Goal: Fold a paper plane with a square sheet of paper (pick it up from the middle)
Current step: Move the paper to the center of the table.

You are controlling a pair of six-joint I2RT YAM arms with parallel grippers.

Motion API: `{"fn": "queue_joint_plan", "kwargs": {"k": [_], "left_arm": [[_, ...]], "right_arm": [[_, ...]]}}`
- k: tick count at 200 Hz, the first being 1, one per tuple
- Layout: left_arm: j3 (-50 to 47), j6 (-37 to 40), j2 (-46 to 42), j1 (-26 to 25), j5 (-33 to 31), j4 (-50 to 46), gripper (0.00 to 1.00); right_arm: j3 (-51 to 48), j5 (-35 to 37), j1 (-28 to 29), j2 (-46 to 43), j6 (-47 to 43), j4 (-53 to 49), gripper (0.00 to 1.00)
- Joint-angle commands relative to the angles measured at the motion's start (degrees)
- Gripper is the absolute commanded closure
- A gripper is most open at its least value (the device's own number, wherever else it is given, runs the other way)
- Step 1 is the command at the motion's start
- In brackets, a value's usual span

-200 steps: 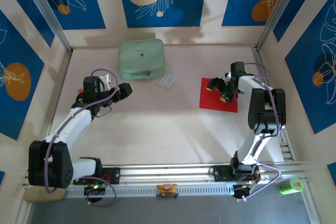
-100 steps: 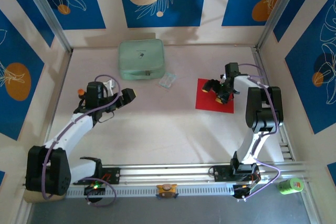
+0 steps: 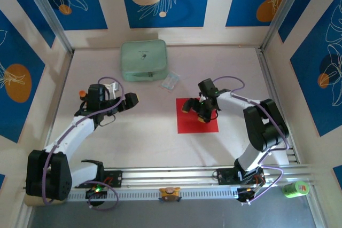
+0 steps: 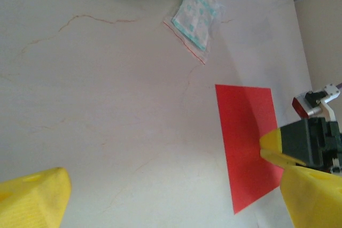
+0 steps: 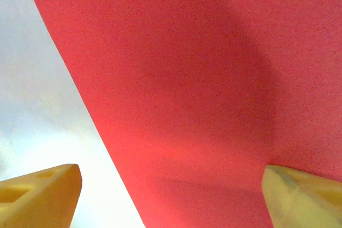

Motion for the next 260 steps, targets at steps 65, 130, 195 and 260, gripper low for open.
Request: {"fn": "queue_joint_plan", "kwargs": {"k": [65,130,195,260], "left_arm": [[-1.51,-0.51,0.92,-0.38,2.89,0.65,0.00],[-3.80,-5.30,-3.30,-1.09,0.37,-0.06,0.00],[-6.27,-7.38,-8.01,-7.21,-5.68,-2.71,0.00],[-1.85,-6.05,-2.77,-14.44,-9.08,-5.68,0.11]], "right_arm": [[-2.70,-3.21,-8.64,-2.47,-4.69,1.97,0.12],[-6.12,-2.54,-4.21,1.40,3.16,7.18,0.13],[-9.32,2.77,7.59,-0.54,20.99,16.95,0.12],[-6.11,-0.18,13.23,1.50,24.73,21.48,0.12]]}}
